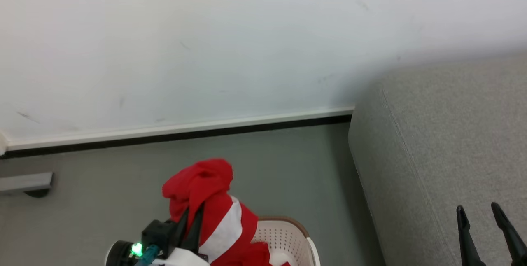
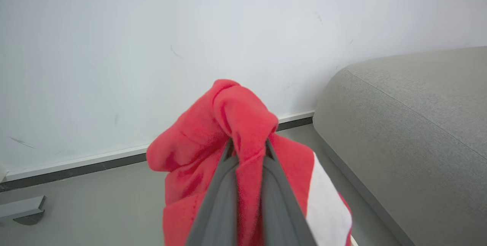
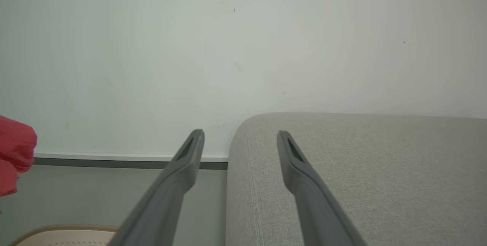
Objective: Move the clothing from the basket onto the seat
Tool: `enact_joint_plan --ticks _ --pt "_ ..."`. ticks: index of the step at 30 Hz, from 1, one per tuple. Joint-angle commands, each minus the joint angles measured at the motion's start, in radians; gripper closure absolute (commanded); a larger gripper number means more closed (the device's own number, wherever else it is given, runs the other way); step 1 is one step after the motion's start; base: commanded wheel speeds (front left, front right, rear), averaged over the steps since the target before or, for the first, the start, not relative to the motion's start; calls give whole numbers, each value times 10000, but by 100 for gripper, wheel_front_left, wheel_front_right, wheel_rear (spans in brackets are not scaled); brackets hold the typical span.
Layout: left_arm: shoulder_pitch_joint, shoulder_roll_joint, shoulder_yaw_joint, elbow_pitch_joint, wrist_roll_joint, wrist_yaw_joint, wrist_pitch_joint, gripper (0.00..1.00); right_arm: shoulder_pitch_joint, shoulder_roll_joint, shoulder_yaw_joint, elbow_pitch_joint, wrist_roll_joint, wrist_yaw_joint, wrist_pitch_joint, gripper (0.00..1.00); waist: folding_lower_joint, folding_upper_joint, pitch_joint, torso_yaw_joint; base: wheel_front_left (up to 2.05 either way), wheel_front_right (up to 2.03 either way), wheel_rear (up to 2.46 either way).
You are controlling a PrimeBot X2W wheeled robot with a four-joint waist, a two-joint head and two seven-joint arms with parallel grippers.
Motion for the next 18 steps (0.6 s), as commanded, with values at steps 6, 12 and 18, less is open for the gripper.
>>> enact_joint_plan --ticks 6,12,18 --pt "664 202 483 -616 177 203 -5 100 468 -115 210 251 -154 -25 5 0 3 -1 -737 438 0 0 0" --pt "1027 343 896 -843 187 255 -6 100 624 -76 379 417 -152 -25 5 0 3 -1 -1063 592 0 0 0" --pt "1220 352 1126 -1006 269 97 -6 100 700 -126 547 522 -110 -25 5 0 3 -1 -1208 670 0 0 0"
